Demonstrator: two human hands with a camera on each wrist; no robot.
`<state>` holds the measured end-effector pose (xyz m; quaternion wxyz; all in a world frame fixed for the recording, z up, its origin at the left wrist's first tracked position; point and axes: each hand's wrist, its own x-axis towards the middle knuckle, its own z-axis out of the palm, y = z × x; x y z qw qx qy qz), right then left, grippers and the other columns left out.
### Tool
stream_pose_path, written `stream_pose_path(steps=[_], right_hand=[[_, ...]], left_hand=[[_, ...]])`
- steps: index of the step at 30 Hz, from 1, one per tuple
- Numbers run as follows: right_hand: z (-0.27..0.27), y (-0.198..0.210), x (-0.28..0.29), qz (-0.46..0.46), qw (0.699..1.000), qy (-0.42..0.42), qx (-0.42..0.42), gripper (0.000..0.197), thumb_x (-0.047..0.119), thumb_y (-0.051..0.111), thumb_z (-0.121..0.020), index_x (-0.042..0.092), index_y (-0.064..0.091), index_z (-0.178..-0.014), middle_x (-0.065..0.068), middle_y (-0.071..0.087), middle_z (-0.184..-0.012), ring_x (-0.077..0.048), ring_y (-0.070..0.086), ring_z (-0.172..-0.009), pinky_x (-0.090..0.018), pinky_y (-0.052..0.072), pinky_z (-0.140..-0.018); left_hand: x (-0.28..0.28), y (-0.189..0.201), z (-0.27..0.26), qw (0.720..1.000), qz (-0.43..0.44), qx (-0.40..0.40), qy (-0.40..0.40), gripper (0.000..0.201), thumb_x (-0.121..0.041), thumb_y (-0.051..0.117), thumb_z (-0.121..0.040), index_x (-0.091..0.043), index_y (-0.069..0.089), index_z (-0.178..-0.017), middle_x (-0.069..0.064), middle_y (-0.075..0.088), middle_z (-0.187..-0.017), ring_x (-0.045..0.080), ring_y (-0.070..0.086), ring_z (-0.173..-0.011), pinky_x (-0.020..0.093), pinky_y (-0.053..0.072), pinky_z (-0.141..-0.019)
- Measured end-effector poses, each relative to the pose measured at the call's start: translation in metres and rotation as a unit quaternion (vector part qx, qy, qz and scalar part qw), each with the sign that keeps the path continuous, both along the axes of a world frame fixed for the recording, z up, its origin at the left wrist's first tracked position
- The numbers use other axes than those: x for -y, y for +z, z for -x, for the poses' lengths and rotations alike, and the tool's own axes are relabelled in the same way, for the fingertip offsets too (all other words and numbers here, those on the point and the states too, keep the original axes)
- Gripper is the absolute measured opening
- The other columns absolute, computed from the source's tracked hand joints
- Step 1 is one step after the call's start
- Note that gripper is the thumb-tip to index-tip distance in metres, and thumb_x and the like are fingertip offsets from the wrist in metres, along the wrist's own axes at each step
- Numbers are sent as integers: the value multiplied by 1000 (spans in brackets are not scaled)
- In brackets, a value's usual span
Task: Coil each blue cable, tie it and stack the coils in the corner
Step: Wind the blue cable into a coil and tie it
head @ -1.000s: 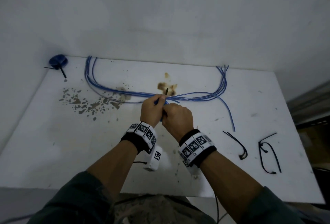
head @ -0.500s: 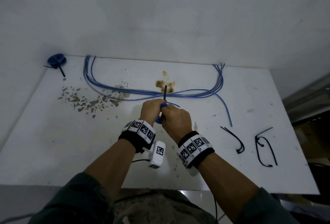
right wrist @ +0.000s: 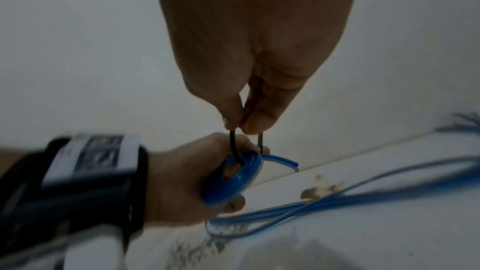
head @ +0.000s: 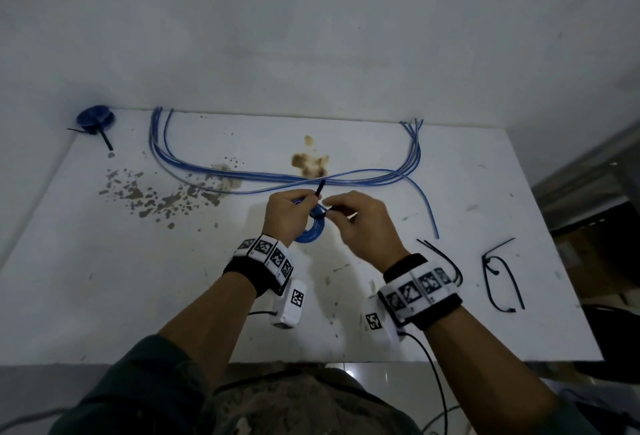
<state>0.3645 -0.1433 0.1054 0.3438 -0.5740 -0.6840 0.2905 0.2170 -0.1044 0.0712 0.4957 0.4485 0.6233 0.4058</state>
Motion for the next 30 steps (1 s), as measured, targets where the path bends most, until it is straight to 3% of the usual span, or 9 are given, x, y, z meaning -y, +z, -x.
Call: stream_pose_path(steps=[3,6,8,10,13,19,26,30], right_hand=[[-6,3,-3,78,965,-142,-206,21,-1,71,-86,11,71,-103,0,71,-86,-8,67,-79,-25,55,-74],[-5,7,-1,141,882,-216,-394,26,-2,68,-88,5,65,-113,-11,73,-88,-14,70,-75,-26,57,-71],[-7,8,1,164,845,-236,-451,23,-2,65,-91,0,65,-114,-12,73,-88,-17,70,-73,-25,58,-71],[-12,6,2,168,847,-232,-447,19,-1,62,-93,-3,67,-111,-13,72,-88,-19,68,-74,-25,58,-71],[-18,5,4,167,876,-212,-399,16,0,63,-93,-3,70,-106,-13,71,-84,-17,64,-67,-26,57,-69],[-23,7,7,190,891,-191,-365,15,1,64,-92,-7,70,-104,-11,69,-74,-14,62,-62,-27,57,-66],[-25,6,6,179,897,-200,-351,13,2,66,-91,-3,72,-102,-12,71,-78,-14,65,-63,-30,60,-72],[-24,6,5,198,899,-184,-344,11,0,66,-91,-1,72,-100,-11,71,-78,-14,66,-62,-31,61,-72]], left_hand=[[5,4,-8,994,-69,-42,-79,12,-5,66,-88,-8,78,-89,-5,71,-74,-2,64,-66,11,50,-66],[4,9,-16,986,-102,-54,-123,13,-11,66,-89,-14,78,-84,4,74,-75,16,67,-69,25,52,-68],[1,13,-17,977,-125,-70,-157,18,-11,64,-90,-13,76,-76,6,70,-69,20,60,-61,30,48,-61],[-2,14,-18,966,-141,-97,-196,22,-11,62,-90,-12,72,-71,7,65,-64,20,53,-56,31,42,-57],[-4,13,-18,958,-136,-117,-223,22,-11,60,-89,-15,72,-71,8,65,-63,21,53,-56,32,42,-56],[0,14,-22,967,-127,-89,-204,19,-11,63,-89,-18,79,-96,-8,75,-78,8,69,-69,28,57,-69],[3,5,-20,963,-136,-92,-213,21,-12,63,-89,-26,77,-81,-4,73,-72,20,67,-69,39,56,-67],[5,3,-18,963,-138,-88,-215,20,-10,62,-89,-19,77,-80,-2,72,-70,23,66,-68,42,55,-67]])
